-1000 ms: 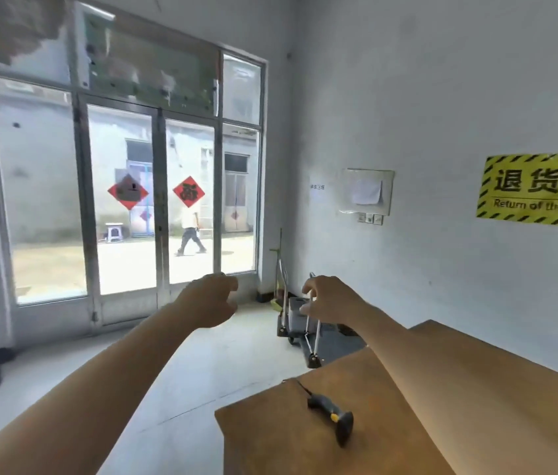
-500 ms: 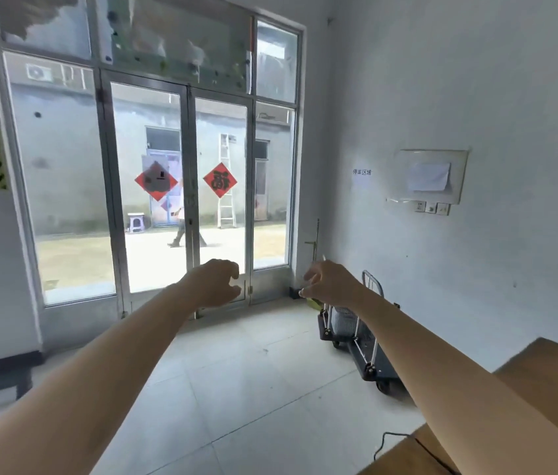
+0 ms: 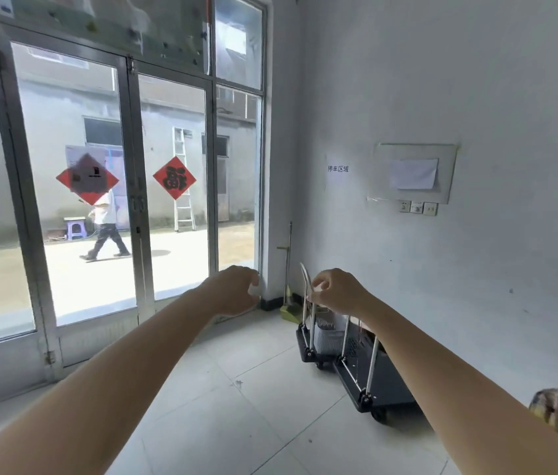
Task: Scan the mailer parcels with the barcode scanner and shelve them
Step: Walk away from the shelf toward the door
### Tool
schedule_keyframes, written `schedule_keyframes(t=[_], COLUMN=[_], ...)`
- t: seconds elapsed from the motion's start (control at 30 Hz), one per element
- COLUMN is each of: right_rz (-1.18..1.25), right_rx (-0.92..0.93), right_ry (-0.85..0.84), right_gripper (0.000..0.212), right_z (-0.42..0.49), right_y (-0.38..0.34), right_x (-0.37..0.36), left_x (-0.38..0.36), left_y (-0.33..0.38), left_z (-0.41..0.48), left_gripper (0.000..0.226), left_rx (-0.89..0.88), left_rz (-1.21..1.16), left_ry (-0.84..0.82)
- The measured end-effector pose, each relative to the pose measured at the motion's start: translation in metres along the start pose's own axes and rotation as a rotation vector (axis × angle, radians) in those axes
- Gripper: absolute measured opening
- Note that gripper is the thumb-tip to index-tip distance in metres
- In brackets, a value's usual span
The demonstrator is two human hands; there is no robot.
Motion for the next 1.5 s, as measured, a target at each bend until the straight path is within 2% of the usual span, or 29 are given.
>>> schedule_keyframes(t=[0.1,0.33,0.5,0.67,0.9,1.07,1.23,1.37,1.5], right_rz=[-0.014,-0.026,-0.057,-0.038,-0.054,-0.059,0.052,0.107,0.249], right_rx=[-0.055,-0.264,-0.547,-0.902,-1.324,-1.603,-1.791,-1.915,-2.066], right_ry=[-0.012,0.109,0.249,0.47,0.74,0.96,1.196,1.377,1.505], right_gripper=[0.037,0.038,0.04,0.037,0.042,0.038,0.035,0.033,0.034], right_z=[0.062,0.147,0.134,0.077,-0.058,-0.181,-0.279,-0.326,-0.342], right_y=[0.028,0.12,0.212,0.269,0.265,0.257,0.251,0.246,0.262], right_x=[0.009,0.049,0.086,0.118,0.126,0.118,0.096,0.071,0.026], left_x=[-0.01,-0.059,-0.099,-0.133,-0.162,-0.185,-0.207,-0.222,-0.272], left_y=[0.003,0.05,0.133,0.263,0.418,0.505,0.571,0.609,0.634], left_z=[0.085,0.247,0.355,0.396,0.328,0.229,0.143,0.092,0.047], left_gripper=[0.037,0.036,0.038,0.04,0.036,0.04,0.041,0.042,0.04], left_rx=[-0.076,-0.324,-0.61,-1.03,-1.448,-1.739,-1.964,-2.087,-2.108], left_rz=[0.043,0.082,0.074,0.052,-0.146,-0.161,-0.093,-0.06,-0.007], left_ry=[-0.019,-0.062,-0.038,-0.06,-0.235,-0.29,-0.375,-0.401,-0.582])
Point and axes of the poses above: each hand's wrist, its own z-axis towards the middle knuckle, its own x-axis out of the back of the hand, y = z × x, the point moved 3 cm from there along z, towards the middle knuckle, and after that the axes turned 5 degrees about z, right-handed, at the moved point
